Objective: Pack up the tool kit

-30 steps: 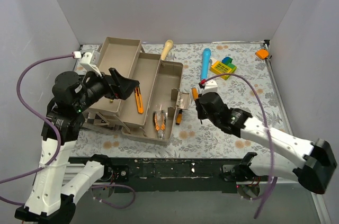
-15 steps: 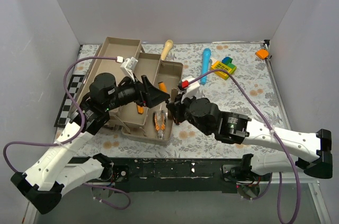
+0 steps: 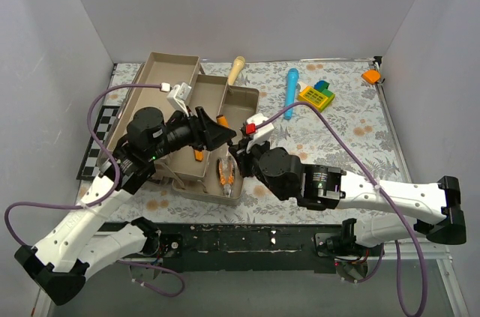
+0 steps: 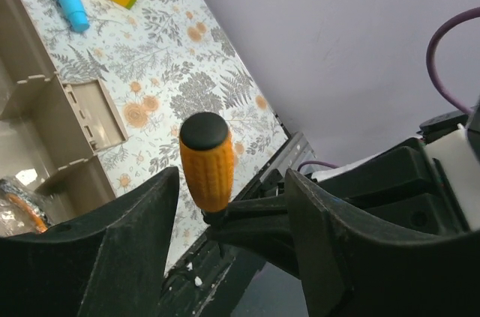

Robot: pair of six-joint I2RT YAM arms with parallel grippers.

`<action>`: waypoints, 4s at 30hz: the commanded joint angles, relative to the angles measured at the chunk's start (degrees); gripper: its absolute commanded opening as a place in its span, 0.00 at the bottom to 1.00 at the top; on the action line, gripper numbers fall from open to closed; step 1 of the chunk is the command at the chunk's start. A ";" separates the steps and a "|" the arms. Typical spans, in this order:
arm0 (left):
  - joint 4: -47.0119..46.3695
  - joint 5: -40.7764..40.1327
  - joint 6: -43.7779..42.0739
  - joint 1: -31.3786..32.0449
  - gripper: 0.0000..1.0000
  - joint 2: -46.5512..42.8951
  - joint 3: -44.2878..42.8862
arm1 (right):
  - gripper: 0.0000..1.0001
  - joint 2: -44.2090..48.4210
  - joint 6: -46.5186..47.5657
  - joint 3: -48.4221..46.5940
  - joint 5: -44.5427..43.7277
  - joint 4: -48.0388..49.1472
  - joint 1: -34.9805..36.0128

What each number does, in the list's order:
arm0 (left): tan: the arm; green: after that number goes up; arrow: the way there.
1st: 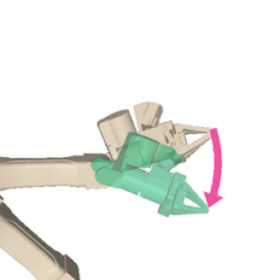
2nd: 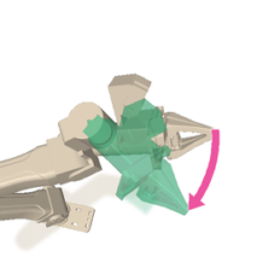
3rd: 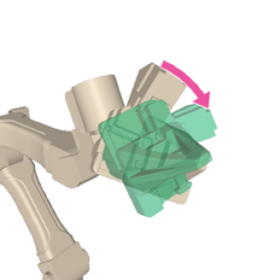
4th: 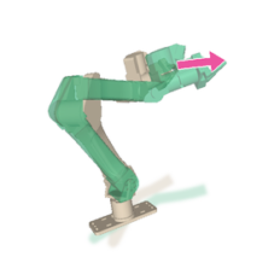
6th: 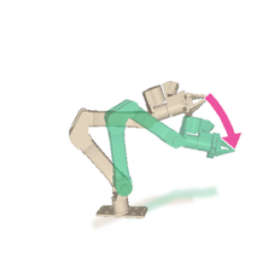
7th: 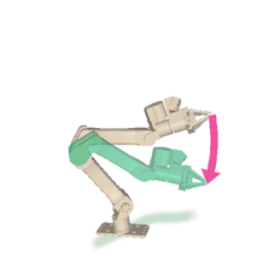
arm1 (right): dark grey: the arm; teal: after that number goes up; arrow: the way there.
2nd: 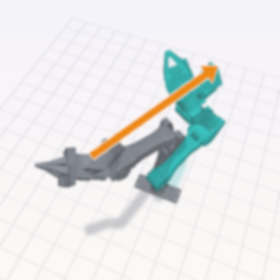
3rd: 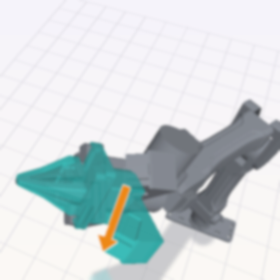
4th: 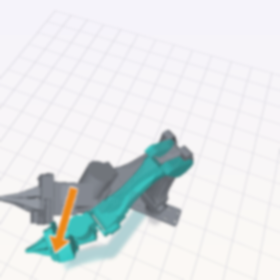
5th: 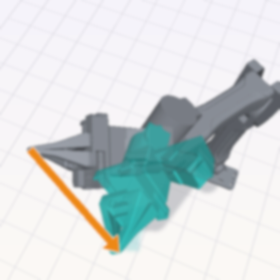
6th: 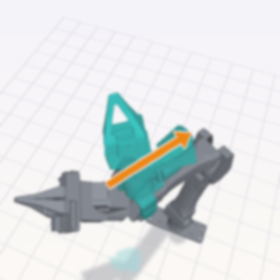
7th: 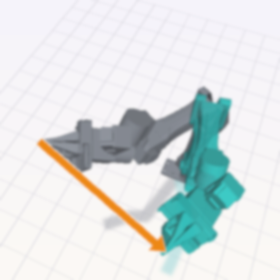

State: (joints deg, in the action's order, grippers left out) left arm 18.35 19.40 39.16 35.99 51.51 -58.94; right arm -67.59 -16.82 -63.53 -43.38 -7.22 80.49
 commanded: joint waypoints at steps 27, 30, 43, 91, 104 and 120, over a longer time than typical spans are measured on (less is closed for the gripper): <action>32.87 -21.65 -33.51 -15.76 0.00 13.78 -33.41 | 0.64 14.50 -18.24 8.67 0.48 -16.41 -19.73; 40.26 -32.03 -37.39 -18.05 0.00 18.61 -37.56 | 0.64 18.19 -21.75 14.38 4.25 -18.35 -25.80; 40.71 -29.69 -38.89 -22.89 0.07 25.04 -32.30 | 0.63 16.01 -29.23 32.49 13.05 -8.09 -30.74; 29.29 -30.12 -38.10 -15.51 0.00 23.81 -20.77 | 0.57 5.72 -35.83 35.49 21.13 3.61 -30.83; 22.70 -41.99 -43.02 -16.47 0.00 31.81 -26.76 | 0.62 -9.22 -35.92 24.34 25.54 4.24 -28.90; 16.99 -33.56 -41.71 -19.90 0.00 31.56 -24.12 | 0.63 -26.80 -36.00 4.11 12.35 -16.86 -22.22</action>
State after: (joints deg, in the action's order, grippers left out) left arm 45.15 -14.63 -3.53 16.86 84.01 -84.33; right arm -92.88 -52.31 -56.71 -26.50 -18.11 58.15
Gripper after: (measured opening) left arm 0.040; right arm 0.647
